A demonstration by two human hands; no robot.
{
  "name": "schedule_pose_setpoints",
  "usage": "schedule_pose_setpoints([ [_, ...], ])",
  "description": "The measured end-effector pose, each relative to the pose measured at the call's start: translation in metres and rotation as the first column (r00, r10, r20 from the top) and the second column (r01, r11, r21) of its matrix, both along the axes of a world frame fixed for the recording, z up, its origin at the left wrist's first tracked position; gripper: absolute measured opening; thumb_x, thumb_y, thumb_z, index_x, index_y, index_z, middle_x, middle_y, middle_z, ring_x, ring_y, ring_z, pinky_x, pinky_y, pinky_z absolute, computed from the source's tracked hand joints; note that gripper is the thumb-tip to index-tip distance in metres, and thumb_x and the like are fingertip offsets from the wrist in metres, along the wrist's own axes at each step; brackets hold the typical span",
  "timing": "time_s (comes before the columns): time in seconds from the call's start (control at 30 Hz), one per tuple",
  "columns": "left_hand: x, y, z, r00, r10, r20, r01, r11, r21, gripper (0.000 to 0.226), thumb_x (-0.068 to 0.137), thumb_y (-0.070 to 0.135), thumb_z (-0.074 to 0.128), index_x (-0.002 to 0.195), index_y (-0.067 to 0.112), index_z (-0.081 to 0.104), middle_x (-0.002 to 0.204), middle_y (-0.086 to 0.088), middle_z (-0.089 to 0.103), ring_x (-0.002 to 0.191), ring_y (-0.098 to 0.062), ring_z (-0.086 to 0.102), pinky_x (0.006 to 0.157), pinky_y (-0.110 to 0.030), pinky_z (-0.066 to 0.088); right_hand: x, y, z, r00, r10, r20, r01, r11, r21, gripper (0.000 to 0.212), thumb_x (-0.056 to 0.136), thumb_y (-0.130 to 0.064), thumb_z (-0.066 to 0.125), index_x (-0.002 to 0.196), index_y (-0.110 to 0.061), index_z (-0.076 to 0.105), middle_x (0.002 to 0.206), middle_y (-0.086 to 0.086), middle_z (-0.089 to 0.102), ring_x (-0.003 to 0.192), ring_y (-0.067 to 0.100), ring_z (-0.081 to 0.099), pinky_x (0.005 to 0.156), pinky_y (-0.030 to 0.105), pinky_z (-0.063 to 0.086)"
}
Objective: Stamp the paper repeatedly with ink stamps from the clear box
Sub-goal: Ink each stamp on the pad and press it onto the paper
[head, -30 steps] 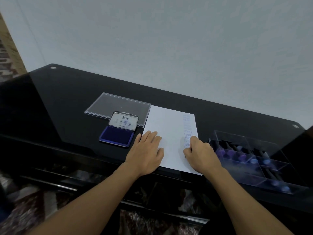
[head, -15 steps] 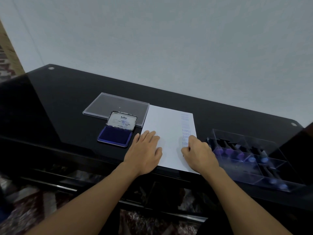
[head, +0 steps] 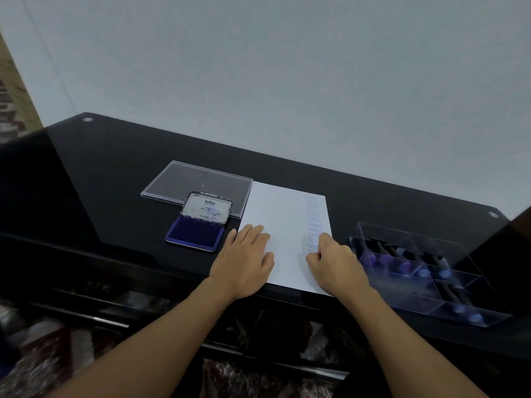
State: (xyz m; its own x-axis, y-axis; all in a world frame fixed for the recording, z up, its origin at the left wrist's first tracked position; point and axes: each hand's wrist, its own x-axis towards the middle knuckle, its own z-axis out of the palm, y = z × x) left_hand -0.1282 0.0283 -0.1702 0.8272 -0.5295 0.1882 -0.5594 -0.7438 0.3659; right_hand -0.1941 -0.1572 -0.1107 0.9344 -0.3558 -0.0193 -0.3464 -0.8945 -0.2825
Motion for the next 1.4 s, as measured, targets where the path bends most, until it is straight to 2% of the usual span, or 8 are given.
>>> schedule_pose_setpoints([
  [0.33, 0.003, 0.001, -0.003, 1.0, 0.016, 0.012, -0.016, 0.998, -0.053, 0.049, 0.097, 0.038, 0.034, 0.141, 0.021, 0.044, 0.155, 0.002, 0.034, 0.146, -0.016, 0.021, 0.121, -0.044, 0.016, 0.006, -0.009, 0.008, 0.998, 0.014, -0.061, -0.014, 1.0, -0.009, 0.019, 0.094, -0.028, 0.048, 0.081, -0.017, 0.041, 0.082, 0.003, 0.058, 0.07, 0.021, 0.052, 0.057, 0.034, 0.04],
  [0.4, 0.003, 0.001, -0.003, 1.0, 0.013, 0.016, -0.012, 0.998, -0.057, 0.048, 0.097, 0.038, 0.036, 0.141, 0.021, 0.045, 0.155, 0.002, 0.035, 0.145, -0.016, 0.022, 0.121, -0.044, 0.017, 0.01, -0.014, 0.016, 1.0, 0.002, -0.02, -0.002, 1.0, 0.003, 0.019, 0.091, -0.03, 0.052, 0.08, -0.017, 0.043, 0.083, 0.004, 0.058, 0.073, 0.024, 0.055, 0.059, 0.036, 0.043],
  [0.63, 0.004, 0.001, -0.004, 1.0, 0.013, 0.019, -0.011, 0.995, -0.099, 0.048, 0.096, 0.038, 0.038, 0.139, 0.021, 0.048, 0.153, 0.002, 0.039, 0.144, -0.015, 0.025, 0.12, -0.044, 0.019, 0.019, -0.023, 0.046, 0.994, 0.017, 0.108, -0.023, 0.998, 0.051, 0.019, 0.09, -0.027, 0.054, 0.079, -0.014, 0.046, 0.078, 0.005, 0.064, 0.063, 0.022, 0.052, 0.054, 0.033, 0.041],
  [1.0, 0.005, 0.001, -0.005, 0.999, 0.017, 0.037, -0.013, 0.994, -0.104, 0.048, 0.096, 0.039, 0.038, 0.139, 0.021, 0.049, 0.152, 0.002, 0.04, 0.144, -0.016, 0.027, 0.12, -0.044, 0.02, 0.017, -0.023, 0.051, 0.994, 0.027, 0.106, -0.033, 0.998, 0.049, 0.019, 0.092, -0.027, 0.055, 0.081, -0.013, 0.048, 0.077, 0.004, 0.062, 0.063, 0.021, 0.052, 0.055, 0.033, 0.042],
  [1.13, 0.004, 0.001, -0.005, 0.999, 0.018, 0.031, -0.015, 0.995, -0.102, 0.048, 0.096, 0.039, 0.038, 0.139, 0.021, 0.049, 0.153, 0.002, 0.039, 0.144, -0.016, 0.027, 0.12, -0.044, 0.019, 0.013, -0.023, 0.055, 0.994, 0.022, 0.106, -0.028, 0.998, 0.053, 0.017, 0.091, -0.027, 0.055, 0.082, -0.012, 0.05, 0.077, 0.002, 0.064, 0.07, 0.026, 0.061, 0.057, 0.035, 0.046],
  [1.23, 0.004, 0.001, -0.002, 1.0, 0.017, 0.0, -0.016, 0.993, -0.116, 0.047, 0.096, 0.036, 0.041, 0.139, 0.021, 0.049, 0.153, 0.003, 0.039, 0.144, -0.015, 0.025, 0.12, -0.044, 0.017, 0.007, -0.024, 0.062, 0.99, 0.029, 0.136, -0.036, 0.998, 0.044, 0.018, 0.09, -0.026, 0.055, 0.082, -0.011, 0.051, 0.076, 0.002, 0.064, 0.076, 0.028, 0.063, 0.056, 0.034, 0.045],
  [1.4, 0.008, 0.003, 0.015, 0.981, -0.007, -0.196, -0.033, 0.98, -0.198, 0.046, 0.097, 0.031, 0.049, 0.142, 0.019, 0.047, 0.157, 0.004, 0.034, 0.147, -0.014, 0.02, 0.121, -0.036, 0.012, -0.004, -0.023, 0.081, 0.983, 0.048, 0.177, -0.058, 0.997, 0.051, 0.015, 0.091, -0.025, 0.056, 0.083, -0.013, 0.053, 0.076, 0.005, 0.063, 0.071, 0.024, 0.058, 0.058, 0.035, 0.046],
])
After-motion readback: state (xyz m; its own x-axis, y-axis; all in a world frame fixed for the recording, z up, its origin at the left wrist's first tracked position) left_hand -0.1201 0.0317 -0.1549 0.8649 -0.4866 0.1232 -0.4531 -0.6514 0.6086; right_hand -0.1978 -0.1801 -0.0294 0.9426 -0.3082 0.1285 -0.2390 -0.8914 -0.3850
